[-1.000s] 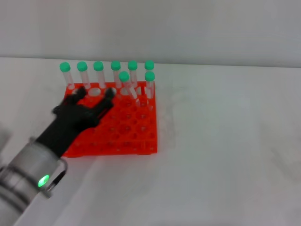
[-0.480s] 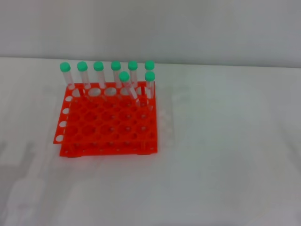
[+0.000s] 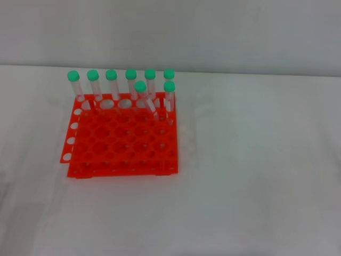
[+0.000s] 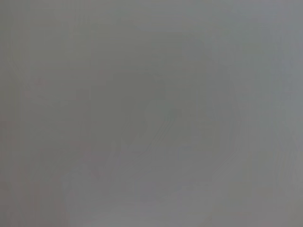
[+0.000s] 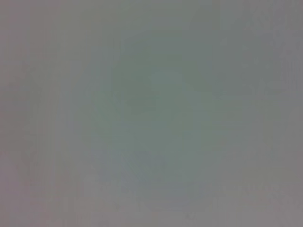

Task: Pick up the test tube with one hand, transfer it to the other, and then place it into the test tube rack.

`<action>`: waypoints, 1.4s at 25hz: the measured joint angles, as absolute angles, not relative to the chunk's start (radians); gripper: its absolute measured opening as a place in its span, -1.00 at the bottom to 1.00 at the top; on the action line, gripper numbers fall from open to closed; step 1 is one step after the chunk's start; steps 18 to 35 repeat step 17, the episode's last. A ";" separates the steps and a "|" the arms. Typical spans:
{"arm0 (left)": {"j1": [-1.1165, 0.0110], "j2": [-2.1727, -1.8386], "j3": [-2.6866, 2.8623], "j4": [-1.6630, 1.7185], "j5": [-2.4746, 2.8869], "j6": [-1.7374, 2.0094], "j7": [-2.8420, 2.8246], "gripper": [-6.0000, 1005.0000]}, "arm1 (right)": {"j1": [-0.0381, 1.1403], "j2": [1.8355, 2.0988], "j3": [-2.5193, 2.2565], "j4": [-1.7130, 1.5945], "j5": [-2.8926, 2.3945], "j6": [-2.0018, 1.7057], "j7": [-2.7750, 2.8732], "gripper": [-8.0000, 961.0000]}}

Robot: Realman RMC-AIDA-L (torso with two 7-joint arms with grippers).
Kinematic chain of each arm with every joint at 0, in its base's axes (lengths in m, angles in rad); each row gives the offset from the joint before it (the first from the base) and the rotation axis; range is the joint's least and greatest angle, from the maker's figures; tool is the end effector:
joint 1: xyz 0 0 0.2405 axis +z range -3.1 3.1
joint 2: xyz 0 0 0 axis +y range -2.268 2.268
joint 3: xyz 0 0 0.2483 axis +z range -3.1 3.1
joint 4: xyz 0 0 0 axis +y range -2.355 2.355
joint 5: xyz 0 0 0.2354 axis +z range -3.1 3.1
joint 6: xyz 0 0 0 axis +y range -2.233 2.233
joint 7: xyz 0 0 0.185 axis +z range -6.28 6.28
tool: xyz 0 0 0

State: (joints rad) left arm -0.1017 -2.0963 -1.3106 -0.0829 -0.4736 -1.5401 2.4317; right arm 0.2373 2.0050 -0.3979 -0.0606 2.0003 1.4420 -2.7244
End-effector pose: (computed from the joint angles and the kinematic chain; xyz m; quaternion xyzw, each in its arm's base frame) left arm -0.4055 0.2419 0.0318 -0.5123 -0.3676 -0.4719 0.6162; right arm 0.4067 0.2932 0.0474 -0.6708 0.2335 0.3141 0.6299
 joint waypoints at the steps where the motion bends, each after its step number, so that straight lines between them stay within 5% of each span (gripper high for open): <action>1: -0.098 -2.098 -1.311 -0.083 -0.474 -1.533 2.431 0.63 | 0.237 2.005 -0.383 -0.050 2.002 1.442 -2.726 0.79; 35: -0.092 -2.098 -1.235 -0.077 -0.460 -1.501 2.362 0.63 | 0.227 2.005 -0.333 0.010 2.003 1.429 -2.730 0.78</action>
